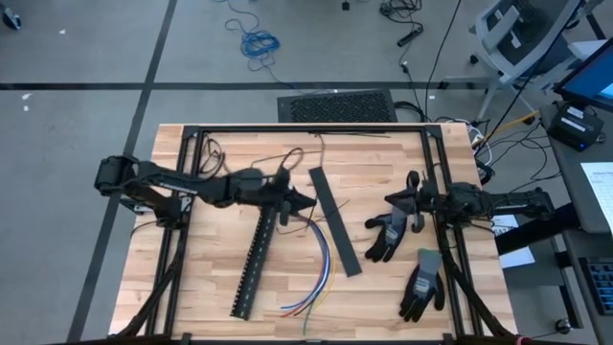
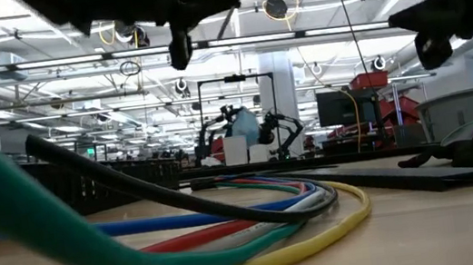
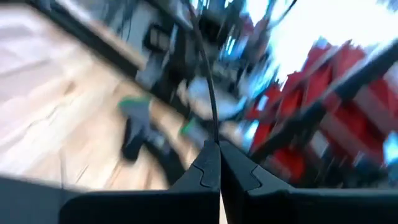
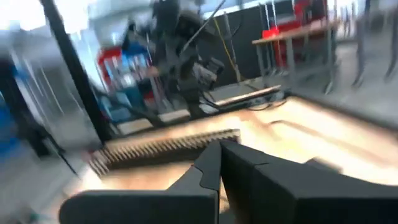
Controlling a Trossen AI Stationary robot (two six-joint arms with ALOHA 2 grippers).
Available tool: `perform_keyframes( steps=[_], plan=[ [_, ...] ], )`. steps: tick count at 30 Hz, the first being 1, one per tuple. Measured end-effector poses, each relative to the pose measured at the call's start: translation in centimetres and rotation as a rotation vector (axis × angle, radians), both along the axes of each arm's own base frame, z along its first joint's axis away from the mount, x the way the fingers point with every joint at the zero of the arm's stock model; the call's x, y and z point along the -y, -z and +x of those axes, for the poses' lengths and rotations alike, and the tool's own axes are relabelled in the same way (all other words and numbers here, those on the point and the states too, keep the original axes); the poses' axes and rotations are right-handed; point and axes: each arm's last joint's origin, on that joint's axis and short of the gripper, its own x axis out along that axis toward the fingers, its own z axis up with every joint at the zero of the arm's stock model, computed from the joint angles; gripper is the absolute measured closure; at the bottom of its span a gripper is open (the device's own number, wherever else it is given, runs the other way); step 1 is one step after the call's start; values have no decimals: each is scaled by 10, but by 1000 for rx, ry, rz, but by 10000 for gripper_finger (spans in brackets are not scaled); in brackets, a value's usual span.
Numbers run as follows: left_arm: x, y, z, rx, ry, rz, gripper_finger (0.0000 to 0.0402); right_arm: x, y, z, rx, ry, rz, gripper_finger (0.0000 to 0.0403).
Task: Ziptie cables
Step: Wrap the black zip tie on the cables
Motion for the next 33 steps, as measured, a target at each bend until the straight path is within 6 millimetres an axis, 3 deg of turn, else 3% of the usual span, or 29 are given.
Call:
perform_keyframes(
  steps=[4, 9, 12, 16, 23, 27, 33],
  plan=[
    [-3, 27, -22, 118, -126, -113, 401, 2, -9, -1, 120, 32, 234, 403],
    [-2, 35, -32, 173, -140, -149, 401, 8, -21, -5, 308, 181, 461, 403],
    [-1, 40, -29, 85, -57, -93, 401, 9, -14, 0, 266, 231, 579, 403],
    [0, 45, -23, -59, 95, 13, 401, 9, -4, 8, 144, 270, 532, 403],
    [0, 33, -13, -78, 237, 336, 401, 9, 13, 26, 35, 321, 697, 402],
    [-4, 30, -10, -93, 228, 407, 401, 8, 7, 44, -42, 323, 660, 393],
    [-13, 25, -9, -59, 161, 293, 401, 14, -49, 109, -122, 229, 277, 385]
  ],
)
